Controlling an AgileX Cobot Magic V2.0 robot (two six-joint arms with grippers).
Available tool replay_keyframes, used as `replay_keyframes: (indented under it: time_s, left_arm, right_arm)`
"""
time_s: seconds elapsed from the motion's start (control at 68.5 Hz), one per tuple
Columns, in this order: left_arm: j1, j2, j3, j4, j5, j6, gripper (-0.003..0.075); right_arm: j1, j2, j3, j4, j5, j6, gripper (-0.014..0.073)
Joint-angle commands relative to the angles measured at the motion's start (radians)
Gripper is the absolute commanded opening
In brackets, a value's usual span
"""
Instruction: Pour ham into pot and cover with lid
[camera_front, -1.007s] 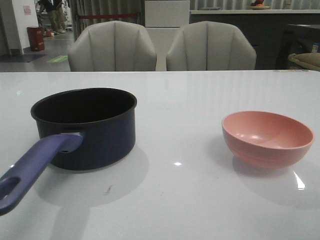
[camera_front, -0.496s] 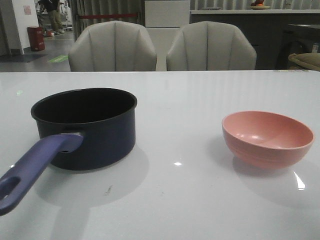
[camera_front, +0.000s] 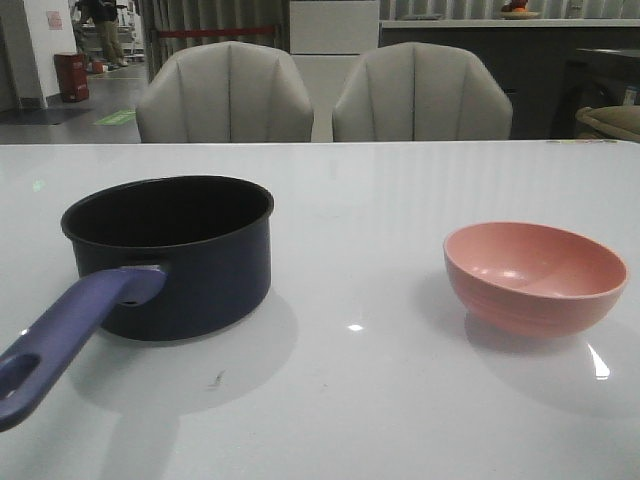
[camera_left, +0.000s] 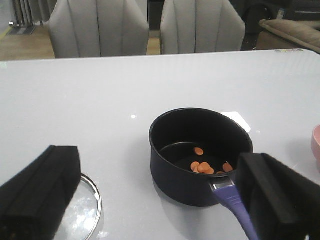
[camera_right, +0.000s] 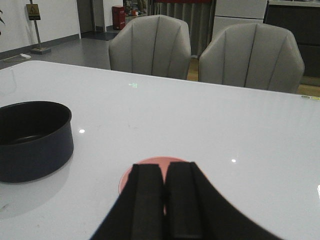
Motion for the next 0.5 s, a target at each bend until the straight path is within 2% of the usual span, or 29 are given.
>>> replay_keyframes:
  time_s: [0.0,0.117,0.481]
  left_arm:
    - [0.007,0.126,-0.096,0.090,-0.026,-0.144,0.0694]
    - [0.047,0.283,-0.184,0.178,0.045,-0.194,0.0692]
    - [0.164,0.579,-0.381,0.194,0.211,-0.194,0.0691]
  right_arm:
    - [0.001,0.006,-0.028,0.003,-0.081,-0.006,0.0145]
    - [0.001,0.006,-0.028,0.003,-0.081,-0.006,0.0145]
    - [0.001,0.006,-0.028,0.003,-0.081,-0.006,0.0145]
